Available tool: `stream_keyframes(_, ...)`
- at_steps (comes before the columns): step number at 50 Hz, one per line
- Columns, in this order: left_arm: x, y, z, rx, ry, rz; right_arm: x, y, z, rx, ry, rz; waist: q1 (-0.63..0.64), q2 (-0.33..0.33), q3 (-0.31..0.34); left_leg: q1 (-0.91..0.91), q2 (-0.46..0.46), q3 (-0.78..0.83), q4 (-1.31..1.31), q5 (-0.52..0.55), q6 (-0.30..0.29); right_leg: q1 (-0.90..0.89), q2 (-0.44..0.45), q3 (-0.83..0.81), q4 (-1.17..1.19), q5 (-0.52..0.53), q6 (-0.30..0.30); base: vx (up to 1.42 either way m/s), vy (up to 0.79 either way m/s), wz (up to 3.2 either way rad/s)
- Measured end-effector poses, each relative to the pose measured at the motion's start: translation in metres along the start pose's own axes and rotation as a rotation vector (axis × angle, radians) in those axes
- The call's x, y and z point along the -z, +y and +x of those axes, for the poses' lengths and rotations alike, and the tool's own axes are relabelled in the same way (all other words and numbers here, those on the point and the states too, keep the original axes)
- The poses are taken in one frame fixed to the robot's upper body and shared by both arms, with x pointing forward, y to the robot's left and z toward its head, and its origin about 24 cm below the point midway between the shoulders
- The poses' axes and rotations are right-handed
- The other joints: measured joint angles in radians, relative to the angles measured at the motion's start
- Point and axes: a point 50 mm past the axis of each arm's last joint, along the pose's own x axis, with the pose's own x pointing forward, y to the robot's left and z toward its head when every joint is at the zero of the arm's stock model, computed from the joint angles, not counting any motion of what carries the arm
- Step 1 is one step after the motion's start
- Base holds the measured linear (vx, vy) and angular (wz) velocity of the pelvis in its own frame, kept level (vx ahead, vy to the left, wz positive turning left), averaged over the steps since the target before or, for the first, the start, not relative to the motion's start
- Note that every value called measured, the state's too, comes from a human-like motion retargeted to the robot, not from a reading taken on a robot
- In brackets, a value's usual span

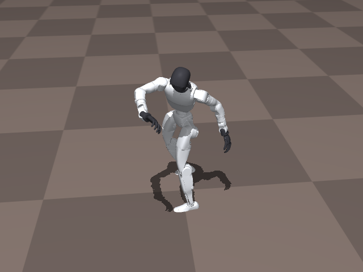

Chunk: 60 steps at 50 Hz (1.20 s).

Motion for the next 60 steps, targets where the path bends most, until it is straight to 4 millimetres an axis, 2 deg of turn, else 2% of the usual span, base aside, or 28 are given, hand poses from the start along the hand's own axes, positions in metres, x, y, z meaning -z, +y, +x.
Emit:
stream_keyframes(2,0.012,-0.013,-0.005,0.059,0.052,-0.023,-0.044,-0.010,0.015,-0.071,-0.071,0.281,0.016,0.022,0.021,-0.012,-0.003,-0.032,0.001,0.006,-0.005,0.003,0.001,-0.026,0.023,-0.013,-0.018,-0.03,-0.11,0.74)
stream_keyframes(5,0.029,-0.018,-0.012,0.071,0.103,-0.032,-0.093,-0.034,0.028,0.023,-0.215,0.360,0.037,0.034,0.044,-0.046,-0.004,-0.075,0.009,0.017,-0.015,-0.002,0.013,-0.066,0.043,-0.038,-0.040,-0.06,-0.11,0.63)
stream_keyframes(8,0.045,-0.019,-0.022,0.069,0.132,-0.038,-0.142,-0.072,0.037,0.237,-0.348,0.507,0.038,0.034,0.044,-0.101,-0.011,-0.112,0.016,0.033,-0.023,-0.021,0.029,-0.106,0.043,-0.069,-0.050,-0.09,-0.11,0.49)
stream_keyframes(9,0.044,-0.012,-0.023,0.133,0.119,0.010,-0.131,-0.099,0.038,0.197,-0.462,0.546,0.052,0.010,0.044,-0.148,0.003,-0.134,0.017,0.045,-0.014,-0.056,0.052,-0.122,0.043,-0.089,-0.075,-0.17,-0.20,0.12)
stream_keyframes(10,0.040,-0.002,-0.024,0.229,0.104,0.086,-0.113,-0.135,0.028,0.098,-0.643,0.540,0.074,-0.025,0.044,-0.209,0.027,-0.163,0.016,0.059,-0.002,-0.105,0.084,-0.139,0.043,-0.112,-0.113,-0.19,-0.23,-0.04)
stream_keyframes(12,0.042,-0.012,-0.026,0.257,0.109,0.050,-0.121,-0.178,0.028,0.110,-0.790,0.635,0.052,-0.031,0.044,-0.282,0.035,-0.185,0.005,0.084,-0.011,-0.163,0.106,-0.157,0.034,-0.141,-0.122,-0.17,-0.17,0.06)
stream_keyframes(13,0.043,-0.018,-0.027,0.281,0.112,0.034,-0.129,-0.187,0.027,0.094,-0.843,0.704,0.042,-0.026,0.044,-0.313,0.036,-0.197,0.000,0.095,-0.020,-0.186,0.115,-0.167,0.032,-0.157,-0.124,-0.18,-0.13,0.17)
stream_keyframes(15,0.049,-0.029,-0.031,0.327,0.129,0.001,-0.145,-0.196,0.024,0.020,-0.937,0.857,0.025,-0.015,0.044,-0.360,0.027,-0.205,-0.005,0.114,-0.023,-0.223,0.118,-0.175,0.029,-0.187,-0.120,-0.19,-0.09,0.14)
stream_keyframes(17,0.056,-0.036,-0.036,0.354,0.152,-0.024,-0.157,-0.195,0.022,-0.068,-0.993,0.999,0.012,-0.007,0.044,-0.390,0.022,-0.199,-0.003,0.122,-0.023,-0.251,0.116,-0.170,0.031,-0.220,-0.112,-0.21,-0.10,-0.10)
stream_keyframes(21,0.072,-0.038,-0.046,0.373,0.207,-0.008,-0.161,-0.171,0.016,-0.222,-0.968,1.193,-0.005,-0.017,0.044,-0.422,0.022,-0.151,0.043,0.123,-0.023,-0.294,0.103,-0.113,0.046,-0.271,-0.088,-0.24,-0.09,-0.59)
stream_keyframes(24,0.082,-0.030,-0.052,0.379,0.232,0.085,-0.141,-0.140,0.009,-0.347,-0.849,1.297,-0.006,-0.043,0.044,-0.417,0.051,-0.081,0.122,0.086,-0.023,-0.323,0.095,-0.023,0.083,-0.308,-0.070,-0.23,-0.14,-1.35)
stream_keyframes(26,0.083,-0.024,-0.052,0.366,0.229,0.138,-0.119,-0.111,0.004,-0.425,-0.687,1.396,-0.008,-0.064,0.044,-0.394,0.081,-0.021,0.173,0.056,-0.023,-0.336,0.093,0.051,0.107,-0.324,-0.052,-0.19,-0.13,-1.71)
stream_keyframes(29,0.078,-0.016,-0.048,0.329,0.208,0.190,-0.074,-0.050,-0.019,-0.498,-0.283,1.623,-0.003,-0.071,0.044,-0.316,0.138,0.086,0.235,0.006,-0.023,-0.334,0.098,0.173,0.137,-0.336,-0.024,-0.13,-0.12,-1.91)
stream_keyframes(31,0.073,-0.019,-0.043,0.302,0.187,0.198,-0.028,-0.006,-0.049,-0.439,0.103,1.762,-0.005,-0.038,0.044,-0.232,0.178,0.155,0.251,-0.020,-0.023,-0.304,0.112,0.245,0.138,-0.336,-0.009,-0.08,-0.10,-1.75)
stream_keyframes(33,0.066,-0.029,-0.036,0.279,0.164,0.182,0.036,0.023,-0.084,-0.232,0.526,1.818,-0.032,0.019,0.044,-0.133,0.206,0.216,0.240,-0.033,-0.021,-0.255,0.123,0.299,0.126,-0.334,0.002,-0.04,-0.08,-1.32)
stream_keyframes(35,0.059,-0.040,-0.030,0.257,0.155,0.152,0.111,0.031,-0.117,0.120,0.922,1.780,-0.088,0.083,0.044,-0.023,0.216,0.271,0.203,-0.035,-0.019,-0.193,0.125,0.340,0.105,-0.331,0.012,-0.01,-0.06,-0.93)
stream_keyframes(37,0.052,-0.033,-0.020,0.141,0.180,0.067,0.173,0.024,-0.148,0.590,1.281,1.718,-0.166,0.106,0.044,0.184,0.197,0.334,-0.027,0.045,0.019,-0.078,0.133,0.381,-0.026,-0.293,0.035,0.01,-0.05,-0.70)
stream_keyframes(38,0.047,-0.029,-0.016,0.108,0.183,0.033,0.200,0.013,-0.163,0.801,1.415,1.646,-0.204,0.121,0.044,0.239,0.195,0.354,-0.062,0.055,0.010,-0.045,0.132,0.392,-0.041,-0.290,0.041,0.05,-0.03,-0.57)
stream_keyframes(40,0.056,-0.023,-0.018,0.007,0.241,-0.021,0.232,-0.004,-0.194,1.025,1.683,1.429,-0.279,0.161,-0.041,0.305,0.189,0.386,-0.113,0.076,0.003,-0.007,0.129,0.409,-0.072,-0.272,0.051,0.09,-0.01,-0.50)
stream_keyframes(42,0.051,-0.010,-0.013,-0.058,0.246,-0.075,0.246,-0.018,-0.206,1.136,1.739,1.408,-0.347,0.163,-0.109,0.331,0.194,0.419,-0.157,0.093,-0.010,-0.008,0.141,0.432,-0.106,-0.257,0.063,0.08,-0.03,-0.59)
stream_keyframes(44,0.046,-0.001,-0.009,-0.095,0.241,-0.096,0.254,-0.028,-0.210,1.197,1.716,1.411,-0.409,0.180,-0.161,0.356,0.200,0.453,-0.185,0.101,-0.015,-0.010,0.152,0.458,-0.128,-0.249,0.069,0.06,-0.03,-0.68)
stream_keyframes(49,0.040,0.006,-0.004,-0.081,0.247,-0.046,0.255,-0.036,-0.188,1.311,1.568,1.566,-0.547,0.267,-0.248,0.422,0.219,0.553,-0.214,0.097,-0.023,-0.016,0.181,0.542,-0.157,-0.240,0.070,0.04,-0.02,-0.88)
stream_keyframes(52,0.032,0.009,-0.001,-0.057,0.223,-0.007,0.249,-0.033,-0.180,1.362,1.508,1.635,-0.621,0.317,-0.269,0.451,0.232,0.614,-0.205,0.086,-0.023,-0.026,0.201,0.598,-0.165,-0.238,0.058,0.01,-0.01,-0.99)
stream_keyframes(55,0.018,0.009,0.005,-0.034,0.180,-0.003,0.237,-0.021,-0.177,1.341,1.480,1.680,-0.686,0.359,-0.267,0.478,0.242,0.673,-0.192,0.075,-0.020,-0.034,0.219,0.652,-0.174,-0.233,0.045,-0.01,0.00,-0.96)
stream_keyframes(60,0.000,-0.004,0.010,0.021,0.120,-0.019,0.210,0.000,-0.178,1.291,1.441,1.741,-0.791,0.428,-0.260,0.513,0.240,0.760,-0.197,0.072,-0.019,-0.053,0.236,0.729,-0.199,-0.215,0.029,-0.02,0.04,-0.82)
